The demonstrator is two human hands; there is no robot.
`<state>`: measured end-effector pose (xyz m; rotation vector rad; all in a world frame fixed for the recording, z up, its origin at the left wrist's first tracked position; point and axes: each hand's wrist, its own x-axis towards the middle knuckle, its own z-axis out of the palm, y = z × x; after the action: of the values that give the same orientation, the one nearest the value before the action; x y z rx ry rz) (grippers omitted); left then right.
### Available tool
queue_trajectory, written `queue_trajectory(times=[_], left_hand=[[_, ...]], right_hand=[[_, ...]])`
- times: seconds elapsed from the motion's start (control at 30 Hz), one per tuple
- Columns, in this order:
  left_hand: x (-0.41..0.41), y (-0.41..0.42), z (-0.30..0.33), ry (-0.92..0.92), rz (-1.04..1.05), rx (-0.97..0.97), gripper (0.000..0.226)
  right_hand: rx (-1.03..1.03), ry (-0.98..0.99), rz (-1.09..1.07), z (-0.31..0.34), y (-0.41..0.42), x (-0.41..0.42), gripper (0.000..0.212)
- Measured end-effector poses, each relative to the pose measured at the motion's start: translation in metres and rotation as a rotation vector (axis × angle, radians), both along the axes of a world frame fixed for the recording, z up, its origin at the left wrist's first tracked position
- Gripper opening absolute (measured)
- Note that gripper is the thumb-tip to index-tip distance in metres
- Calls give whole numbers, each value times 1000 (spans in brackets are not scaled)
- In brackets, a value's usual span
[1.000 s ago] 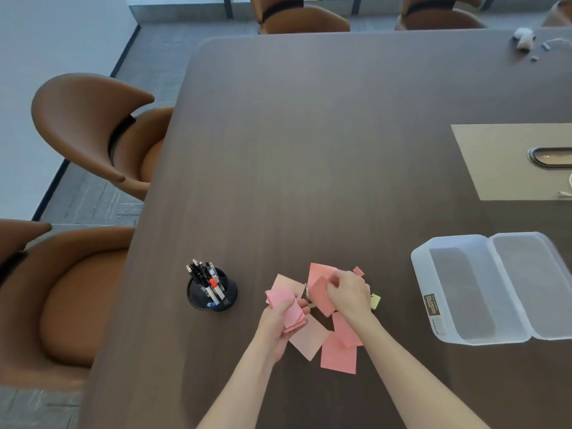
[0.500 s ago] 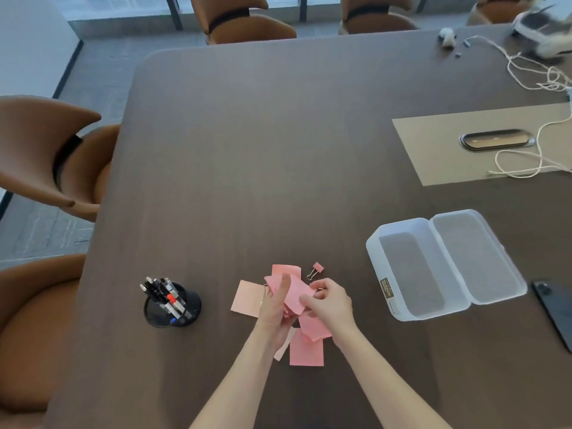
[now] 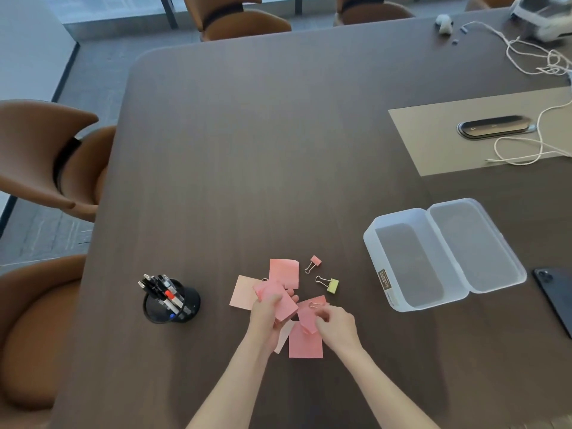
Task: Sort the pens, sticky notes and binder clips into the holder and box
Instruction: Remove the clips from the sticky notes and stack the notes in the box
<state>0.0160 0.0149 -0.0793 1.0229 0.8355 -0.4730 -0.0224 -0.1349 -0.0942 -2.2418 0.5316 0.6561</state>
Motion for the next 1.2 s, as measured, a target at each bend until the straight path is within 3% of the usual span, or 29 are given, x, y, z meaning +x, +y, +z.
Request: queue_trajectory(times=[0.2, 0.33, 0.63, 0.8, 1.0, 1.1, 1.2], left_hand=[[-9, 4, 0, 19, 14, -4, 45], [-13, 5, -2, 55, -2, 5, 25], [-21, 17, -5, 92, -44, 42, 27], [-22, 17, -4, 114, -41, 47, 31], [-23, 17, -4, 99, -76, 33, 32], [-23, 17, -5, 89, -181, 110, 46], [-26, 16, 1, 22, -369, 144, 67]], right_hand=[[-215, -87, -28, -12, 10, -3, 39], [-369, -109, 43, -20, 21, -7, 58], [-373, 55, -94, -20, 9, 1, 106], [-191, 103, -216, -23, 2, 4, 79], [52, 93, -267, -9, -6, 10, 20], [318, 63, -361, 6, -12, 15, 30], [404, 23, -307, 23, -12, 19, 31]])
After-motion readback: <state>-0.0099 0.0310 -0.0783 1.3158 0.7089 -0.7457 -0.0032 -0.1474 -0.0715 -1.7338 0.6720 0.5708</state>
